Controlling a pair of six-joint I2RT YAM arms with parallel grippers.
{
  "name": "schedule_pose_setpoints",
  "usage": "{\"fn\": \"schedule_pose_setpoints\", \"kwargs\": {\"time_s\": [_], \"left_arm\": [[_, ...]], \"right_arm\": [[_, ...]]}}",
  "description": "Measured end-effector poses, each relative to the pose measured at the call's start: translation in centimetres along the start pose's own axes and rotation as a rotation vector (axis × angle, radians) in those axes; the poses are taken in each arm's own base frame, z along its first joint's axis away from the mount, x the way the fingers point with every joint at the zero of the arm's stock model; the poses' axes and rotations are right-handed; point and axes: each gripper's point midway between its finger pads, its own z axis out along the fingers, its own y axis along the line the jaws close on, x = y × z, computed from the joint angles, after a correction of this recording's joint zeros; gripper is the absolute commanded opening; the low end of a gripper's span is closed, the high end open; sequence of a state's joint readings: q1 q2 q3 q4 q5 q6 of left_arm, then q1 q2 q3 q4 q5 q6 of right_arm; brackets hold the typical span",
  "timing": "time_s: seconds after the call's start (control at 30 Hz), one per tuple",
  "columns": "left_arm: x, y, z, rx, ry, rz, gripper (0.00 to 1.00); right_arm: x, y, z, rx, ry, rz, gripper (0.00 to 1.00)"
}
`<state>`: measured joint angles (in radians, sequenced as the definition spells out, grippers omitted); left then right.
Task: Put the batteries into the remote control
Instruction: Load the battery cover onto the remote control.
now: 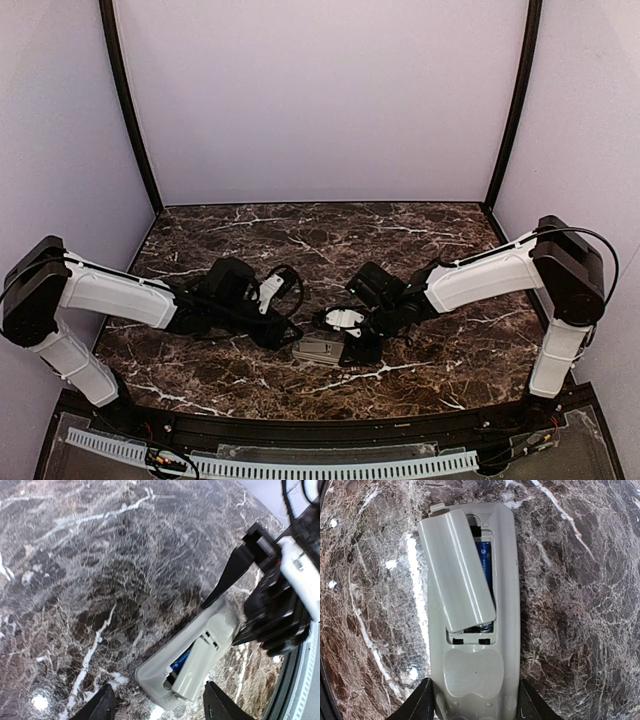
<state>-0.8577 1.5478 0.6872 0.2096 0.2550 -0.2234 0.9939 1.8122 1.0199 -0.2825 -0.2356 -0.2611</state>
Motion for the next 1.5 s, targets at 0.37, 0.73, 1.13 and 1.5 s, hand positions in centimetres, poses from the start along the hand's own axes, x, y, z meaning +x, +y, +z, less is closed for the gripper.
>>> {"fn": "schedule_pose_setpoints", "kwargs": {"time_s": [0.37,0.73,1.13,1.5], "left_arm": [[0.7,0.6,-1.1,-0.043,0.012,-0.012,0.55],[2.3,1.2,-0.4,-0.06,0.07,-0.036,0.53],[3.9,1.3,0.7,-0.058,0.125,-0.045,0.53],[3.1,1.0,1.2,-0.049,0.113,-0.042,0.53]], "right_arm": [[0.0,0.0,0.0,0.0,0.0,0.0,0.45],[0.0,0.0,0.0,0.0,0.0,-0.004,0.45],[0.0,0.0,0.0,0.0,0.0,-0.008,0.45],[0.0,0.0,0.0,0.0,0.0,-0.011,0.44]]}}
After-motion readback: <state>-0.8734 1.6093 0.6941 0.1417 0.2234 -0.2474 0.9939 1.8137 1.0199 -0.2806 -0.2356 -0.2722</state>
